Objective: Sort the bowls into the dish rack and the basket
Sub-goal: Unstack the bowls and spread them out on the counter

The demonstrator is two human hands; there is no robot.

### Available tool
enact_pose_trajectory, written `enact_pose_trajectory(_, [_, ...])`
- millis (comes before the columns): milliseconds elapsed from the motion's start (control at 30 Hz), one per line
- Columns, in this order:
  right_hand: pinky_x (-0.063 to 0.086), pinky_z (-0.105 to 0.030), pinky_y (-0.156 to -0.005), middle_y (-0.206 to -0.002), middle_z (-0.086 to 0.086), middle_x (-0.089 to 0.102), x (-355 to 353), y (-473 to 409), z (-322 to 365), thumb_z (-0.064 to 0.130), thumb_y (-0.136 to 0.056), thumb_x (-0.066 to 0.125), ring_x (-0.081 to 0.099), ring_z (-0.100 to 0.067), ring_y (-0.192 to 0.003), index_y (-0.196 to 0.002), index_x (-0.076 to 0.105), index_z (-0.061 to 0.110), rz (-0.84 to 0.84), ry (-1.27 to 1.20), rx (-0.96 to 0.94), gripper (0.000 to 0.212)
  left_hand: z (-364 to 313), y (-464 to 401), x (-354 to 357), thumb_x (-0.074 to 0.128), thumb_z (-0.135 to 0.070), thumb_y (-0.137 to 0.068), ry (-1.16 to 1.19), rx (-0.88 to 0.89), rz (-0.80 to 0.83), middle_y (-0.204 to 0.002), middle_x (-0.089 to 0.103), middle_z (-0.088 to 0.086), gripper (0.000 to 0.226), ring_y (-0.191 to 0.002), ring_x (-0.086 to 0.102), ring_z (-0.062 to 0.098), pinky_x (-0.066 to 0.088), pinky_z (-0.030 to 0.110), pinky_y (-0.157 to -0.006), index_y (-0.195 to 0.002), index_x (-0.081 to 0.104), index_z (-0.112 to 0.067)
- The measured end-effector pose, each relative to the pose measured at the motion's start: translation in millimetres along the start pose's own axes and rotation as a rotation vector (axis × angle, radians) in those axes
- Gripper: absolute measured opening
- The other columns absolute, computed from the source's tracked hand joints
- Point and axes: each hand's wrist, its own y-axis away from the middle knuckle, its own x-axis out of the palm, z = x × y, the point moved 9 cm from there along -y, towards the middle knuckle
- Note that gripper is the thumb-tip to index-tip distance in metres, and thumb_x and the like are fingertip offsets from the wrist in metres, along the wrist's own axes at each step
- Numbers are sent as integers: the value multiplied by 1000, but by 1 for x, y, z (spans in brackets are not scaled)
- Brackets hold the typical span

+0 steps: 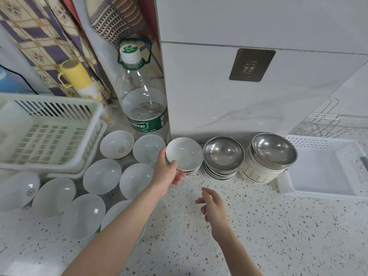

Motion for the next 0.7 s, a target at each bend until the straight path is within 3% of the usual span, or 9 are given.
enact_pose_trajectory(67, [40, -21, -56, -75, 6, 70, 1, 0, 9, 28, -97, 50, 52, -8, -62, -110, 62, 32, -6, 106, -72, 18, -2, 2, -5, 39, 0, -94, 8, -1, 12, -70, 70, 16, 61, -40, 55, 12, 39, 22, -37, -147, 29, -31])
enact_pose_trajectory(133, [44, -12, -52, -76, 7, 69, 1, 0, 20, 27, -97, 48, 54, -8, -64, -112, 63, 29, -14, 251, -161, 21, -1, 5, -16, 39, 1, -93, 54, -6, 16, -66, 69, 15, 63, -42, 53, 13, 38, 23, -37, -145, 31, -34])
enact_pose_trajectory(300, [37, -15, -41, -78, 7, 68, 5, -4, 42, 27, -99, 44, 49, 1, -44, -126, 59, 21, -66, 434, -285, 31, 7, 22, -49, 43, 0, -95, 251, 0, -18, -56, 66, 10, 57, -47, 52, 16, 36, 22, -37, -136, 39, -40])
enact_pose_trajectory(433, [43, -25, -54, -76, 8, 68, 22, -12, 60, 38, -100, 38, 61, -3, -64, -141, 44, 22, -101, 450, -297, 45, 17, 38, -67, 46, -4, -98, 326, 8, -73, -56, 65, 9, 53, -43, 47, 13, 36, 21, -37, -132, 41, -44])
enact_pose_trajectory(567, [51, -33, -68, -83, 4, 70, 42, -19, 67, 43, -99, 38, 62, -6, -71, -136, 44, 16, -111, 405, -264, 46, 28, 52, -76, 46, -4, -99, 373, 19, -106, -55, 65, 7, 51, -41, 47, 12, 37, 21, -37, -131, 45, -44])
enact_pose_trajectory(700, [43, -27, -55, -89, -1, 71, 50, -25, 72, 43, -98, 39, 62, -10, -68, -121, 49, 12, -185, 352, -228, 40, 40, 63, -78, 44, 0, -98, 380, 15, -131, -58, 66, 7, 53, -43, 52, 11, 37, 21, -36, -132, 44, -40])
